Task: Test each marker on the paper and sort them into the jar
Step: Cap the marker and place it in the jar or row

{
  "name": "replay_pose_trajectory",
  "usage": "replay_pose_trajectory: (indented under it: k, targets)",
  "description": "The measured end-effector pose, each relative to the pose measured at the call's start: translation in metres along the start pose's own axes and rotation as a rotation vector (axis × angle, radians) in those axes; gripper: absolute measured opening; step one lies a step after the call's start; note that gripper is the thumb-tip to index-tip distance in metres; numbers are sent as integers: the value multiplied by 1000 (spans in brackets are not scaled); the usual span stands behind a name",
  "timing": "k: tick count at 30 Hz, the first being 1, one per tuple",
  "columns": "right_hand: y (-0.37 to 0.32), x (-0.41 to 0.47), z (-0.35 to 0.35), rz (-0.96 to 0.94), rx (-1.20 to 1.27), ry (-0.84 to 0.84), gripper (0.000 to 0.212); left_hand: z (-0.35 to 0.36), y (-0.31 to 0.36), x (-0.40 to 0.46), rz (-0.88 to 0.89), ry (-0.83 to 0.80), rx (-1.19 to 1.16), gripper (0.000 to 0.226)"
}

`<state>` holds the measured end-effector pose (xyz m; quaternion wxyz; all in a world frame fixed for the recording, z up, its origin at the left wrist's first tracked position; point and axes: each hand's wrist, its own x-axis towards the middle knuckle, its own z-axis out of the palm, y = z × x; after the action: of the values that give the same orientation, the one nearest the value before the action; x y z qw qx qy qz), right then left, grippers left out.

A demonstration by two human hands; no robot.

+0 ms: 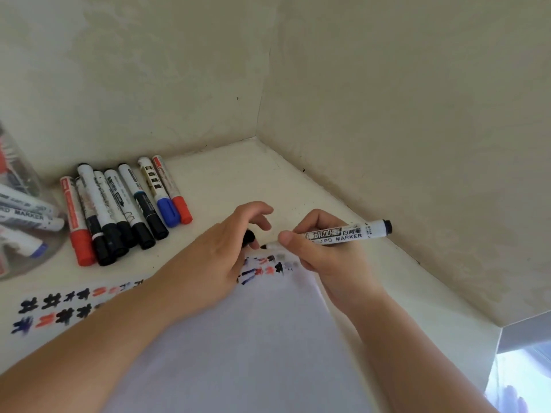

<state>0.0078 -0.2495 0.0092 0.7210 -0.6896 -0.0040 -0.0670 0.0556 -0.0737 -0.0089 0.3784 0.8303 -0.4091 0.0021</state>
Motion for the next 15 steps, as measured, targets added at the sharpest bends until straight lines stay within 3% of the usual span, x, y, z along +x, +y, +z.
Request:
replay_pose_trajectory:
  k: [9,15]
  targets:
    - [2,-2,3,20,0,6,26,2,0,-1,50,14,-57,67]
    - [0,-6,5,40,-81,-73,14,-2,4,-1,8,49,-58,48]
